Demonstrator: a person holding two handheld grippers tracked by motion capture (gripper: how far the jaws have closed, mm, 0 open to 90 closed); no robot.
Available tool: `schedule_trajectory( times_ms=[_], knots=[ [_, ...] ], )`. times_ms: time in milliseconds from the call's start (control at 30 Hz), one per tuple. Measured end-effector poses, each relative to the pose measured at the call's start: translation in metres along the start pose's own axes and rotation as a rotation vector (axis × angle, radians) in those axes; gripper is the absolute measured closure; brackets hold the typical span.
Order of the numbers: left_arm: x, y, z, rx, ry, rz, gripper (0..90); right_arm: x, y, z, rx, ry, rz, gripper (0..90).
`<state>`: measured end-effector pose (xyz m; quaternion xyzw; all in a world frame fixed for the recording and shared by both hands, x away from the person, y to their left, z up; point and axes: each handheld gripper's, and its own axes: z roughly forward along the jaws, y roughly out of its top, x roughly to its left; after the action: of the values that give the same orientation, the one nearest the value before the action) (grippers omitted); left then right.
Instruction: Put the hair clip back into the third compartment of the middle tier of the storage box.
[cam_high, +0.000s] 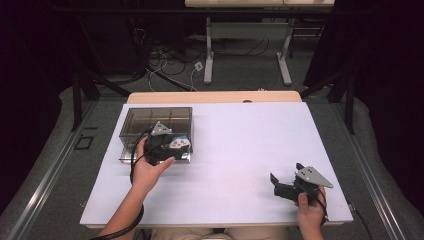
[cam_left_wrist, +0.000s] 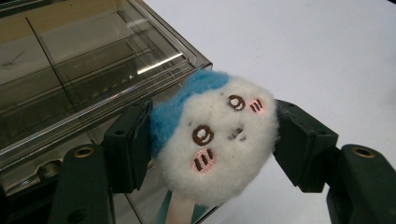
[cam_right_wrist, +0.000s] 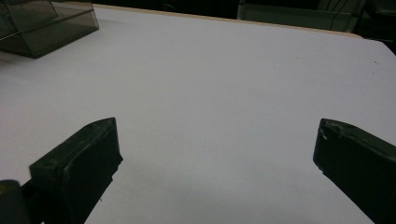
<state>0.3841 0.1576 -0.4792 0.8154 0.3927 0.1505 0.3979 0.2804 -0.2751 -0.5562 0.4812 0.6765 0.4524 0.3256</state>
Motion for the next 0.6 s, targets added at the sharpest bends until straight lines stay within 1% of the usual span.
schedule_trajectory(
  times_ms=[100,167,200,267,300,400,433,467,567,600],
  knots=[
    [0.002,-0.002,0.001,0.006,0.011,0.004,33.5,0.0,0.0,0.0,0.0,0.0,0.0,0.4],
    [0.003,-0.003,0.001,0.012,0.008,0.004,33.4,0.0,0.0,0.0,0.001,-0.001,0.001,0.4],
    [0.004,-0.004,0.001,0.012,0.012,0.006,33.4,0.0,0.0,0.001,-0.014,0.006,0.001,0.4],
    [0.004,-0.005,0.001,0.015,0.013,0.001,33.4,0.0,0.0,0.001,-0.016,0.006,-0.001,0.4],
    [0.005,-0.007,0.001,0.016,0.02,-0.004,33.3,0.0,0.0,0.001,-0.013,0.005,0.001,0.3],
    [0.006,-0.009,0.002,0.022,0.021,-0.003,33.3,0.0,0.0,0.001,-0.013,0.005,0.001,0.4],
    [0.007,-0.01,0.002,0.024,0.024,0.0,33.3,0.0,0.0,0.0,0.002,-0.002,0.002,0.4],
    [0.007,-0.011,0.003,0.03,0.028,-0.004,33.1,0.0,0.0,0.0,-0.008,0.004,0.002,0.4],
    [0.008,-0.014,0.004,0.029,0.034,0.0,32.9,0.0,0.0,0.0,0.001,-0.001,0.001,0.4],
    [0.009,-0.015,0.004,0.033,0.033,0.002,32.8,0.001,-0.001,0.001,-0.011,0.004,0.006,0.4]
  ],
)
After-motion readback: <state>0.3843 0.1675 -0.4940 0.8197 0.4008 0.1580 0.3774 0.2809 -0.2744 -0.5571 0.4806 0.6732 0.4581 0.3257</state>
